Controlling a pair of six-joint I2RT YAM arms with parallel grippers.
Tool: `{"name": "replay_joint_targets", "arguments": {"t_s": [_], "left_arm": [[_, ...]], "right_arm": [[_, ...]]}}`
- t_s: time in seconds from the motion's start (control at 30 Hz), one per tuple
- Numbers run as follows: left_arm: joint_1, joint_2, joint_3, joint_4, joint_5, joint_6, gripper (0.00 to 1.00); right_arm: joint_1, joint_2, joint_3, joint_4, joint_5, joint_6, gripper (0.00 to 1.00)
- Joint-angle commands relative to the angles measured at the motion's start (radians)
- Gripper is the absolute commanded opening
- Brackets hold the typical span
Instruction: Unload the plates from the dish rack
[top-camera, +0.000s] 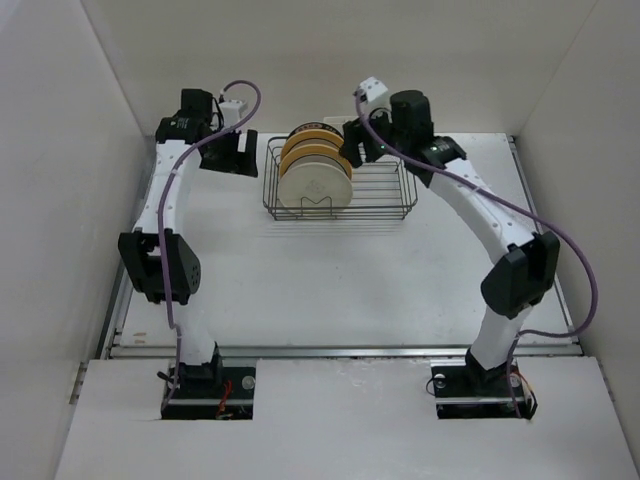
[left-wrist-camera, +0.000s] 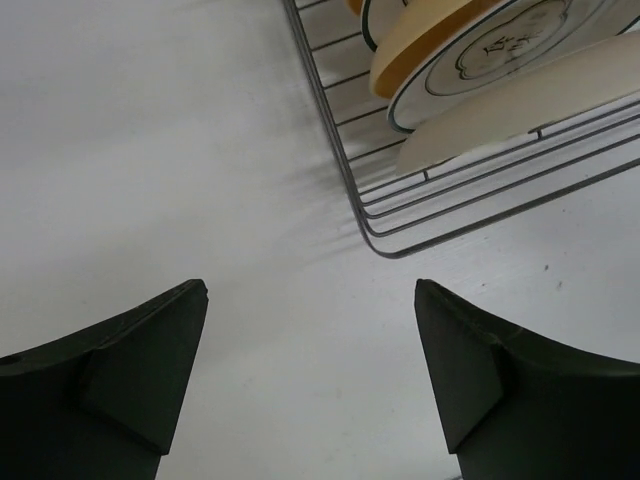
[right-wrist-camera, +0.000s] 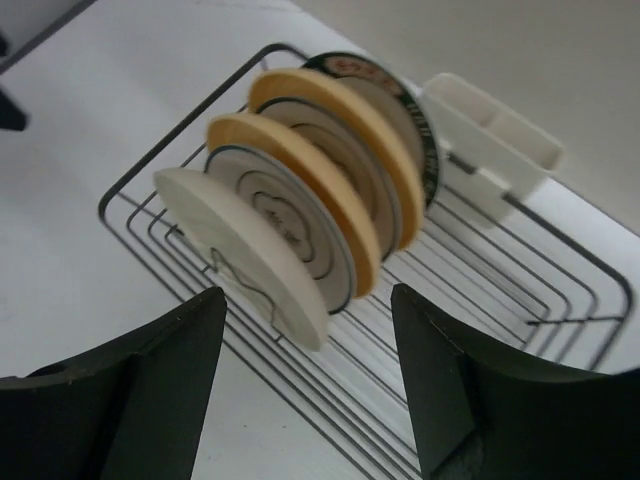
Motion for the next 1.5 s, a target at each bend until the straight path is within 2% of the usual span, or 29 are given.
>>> {"name": "replay_joint_targets", "arguments": {"t_s": [0.0, 0.03, 0.1, 0.27, 0.3, 0.33, 0.37, 0.43, 0.53, 0.57, 0.6, 0.73, 0.77, 0.8, 0.93, 1.0, 1.1, 1.2, 1.3, 1.47], "left_arm": [[-0.009, 0.06, -0.003, 0.023, 0.083, -0.066, 0.81], [-0.018, 0.106, 0.008, 0.023, 0.056, -0.066, 0.77], [-0.027, 0.15, 0.039, 0.002, 0.031, -0.066, 0.75], [-0.059, 0.244, 0.088, 0.003, 0.008, -0.101, 0.72], [-0.074, 0.244, 0.088, 0.015, 0.008, -0.101, 0.72], [-0.074, 0.261, 0.088, 0.015, -0.006, -0.101, 0.72], [-0.091, 0.279, 0.088, 0.015, -0.025, -0.101, 0.72], [-0.105, 0.296, 0.088, 0.025, -0.035, -0.112, 0.7], [-0.114, 0.33, 0.088, 0.025, -0.061, -0.135, 0.59], [-0.114, 0.33, 0.088, 0.025, -0.061, -0.135, 0.53], [-0.114, 0.344, 0.097, 0.025, -0.061, -0.135, 0.39], [-0.114, 0.355, 0.097, 0.006, -0.052, -0.135, 0.14], [-0.114, 0.364, 0.097, 0.006, -0.052, -0.144, 0.02], [-0.114, 0.364, 0.097, 0.006, -0.043, -0.158, 0.0], [-0.114, 0.373, 0.097, -0.003, -0.043, -0.21, 0.0], [-0.114, 0.373, 0.097, -0.003, -0.033, -0.219, 0.0], [-0.114, 0.353, 0.074, -0.003, -0.042, -0.271, 0.0], [-0.114, 0.324, 0.039, 0.008, -0.043, -0.317, 0.0], [-0.114, 0.297, 0.002, 0.017, -0.043, -0.351, 0.0], [-0.114, 0.283, -0.025, 0.029, -0.052, -0.379, 0.0]], "right_arm": [[0.069, 0.082, 0.037, -0.078, -0.083, -0.116, 0.72], [0.078, 0.093, 0.037, -0.049, -0.083, -0.116, 0.79], [0.097, 0.129, 0.037, -0.035, -0.035, -0.116, 0.85], [0.117, 0.199, 0.099, -0.001, 0.069, -0.125, 0.87], [0.117, 0.224, 0.123, -0.001, 0.078, -0.125, 0.85], [0.117, 0.24, 0.139, -0.001, 0.078, -0.125, 0.81], [0.126, 0.255, 0.152, -0.013, 0.098, -0.125, 0.71], [0.126, 0.275, 0.162, -0.013, 0.124, -0.125, 0.62], [0.126, 0.297, 0.171, -0.023, 0.124, -0.135, 0.48], [0.126, 0.297, 0.171, -0.023, 0.124, -0.135, 0.42], [0.126, 0.297, 0.171, -0.023, 0.14, -0.145, 0.25], [0.135, 0.297, 0.171, -0.023, 0.183, -0.145, 0.0], [0.135, 0.285, 0.171, -0.023, 0.193, -0.145, 0.0], [0.135, 0.275, 0.171, -0.012, 0.206, -0.154, 0.0], [0.144, 0.211, 0.15, 0.068, 0.298, -0.154, 0.0], [0.144, 0.173, 0.11, 0.17, 0.403, -0.154, 0.0], [0.154, 0.084, 0.055, 0.293, 0.469, -0.095, 0.0], [0.154, 0.002, 0.034, 0.326, 0.46, -0.046, 0.0], [0.154, -0.047, 0.025, 0.281, 0.427, 0.011, 0.0], [0.134, -0.149, -0.108, 0.25, 0.381, 0.103, 0.0]]}}
